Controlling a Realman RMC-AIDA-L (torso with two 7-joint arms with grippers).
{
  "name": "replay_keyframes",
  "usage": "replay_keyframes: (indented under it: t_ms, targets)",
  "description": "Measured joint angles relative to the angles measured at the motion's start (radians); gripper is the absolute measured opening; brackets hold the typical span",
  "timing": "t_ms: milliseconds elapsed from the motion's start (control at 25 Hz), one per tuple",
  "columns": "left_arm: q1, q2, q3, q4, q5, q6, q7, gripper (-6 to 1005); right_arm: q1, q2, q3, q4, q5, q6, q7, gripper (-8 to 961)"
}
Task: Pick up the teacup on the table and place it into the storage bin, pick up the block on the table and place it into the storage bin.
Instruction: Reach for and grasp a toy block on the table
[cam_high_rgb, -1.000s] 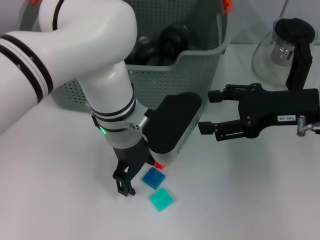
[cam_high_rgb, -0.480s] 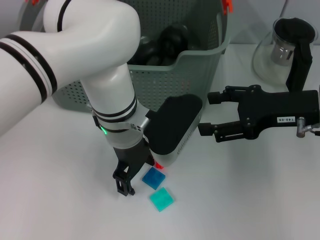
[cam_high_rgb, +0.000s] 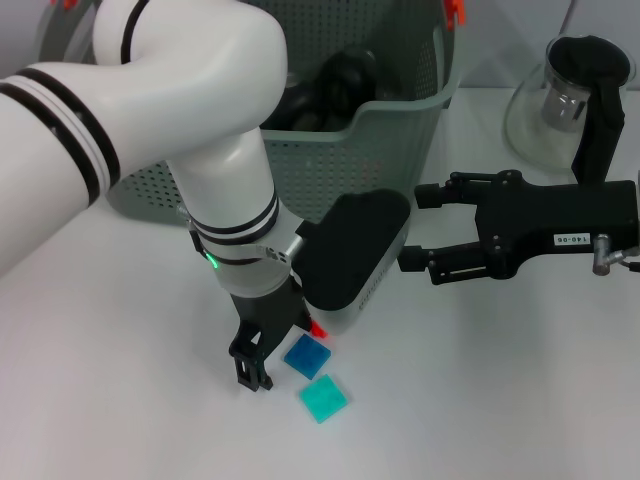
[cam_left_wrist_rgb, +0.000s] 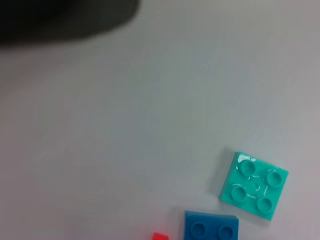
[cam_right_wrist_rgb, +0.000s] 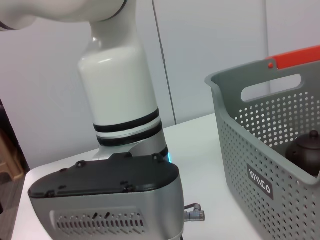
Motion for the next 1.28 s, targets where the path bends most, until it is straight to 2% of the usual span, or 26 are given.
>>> replay_keyframes:
  t_ms: [320, 1240, 1280]
  targets:
    - [-0.007, -0.001, 0.028, 0.0, -0.015, 0.006, -0.002, 830, -0.001, 0.0, 0.0, 0.002, 0.0, -0.001, 0.0, 929]
    - [-0.019, -0.002, 0.03, -0.016, -0.031, -0.006, 0.002, 824, -0.002, 0.0, 0.0, 0.002, 0.0, -0.001, 0.001, 928]
    - [-0.019, -0.002, 0.03, -0.017, -0.031, -0.006, 0.001, 794, -0.002, 0.0, 0.0, 0.002, 0.0, -0.001, 0.001, 928]
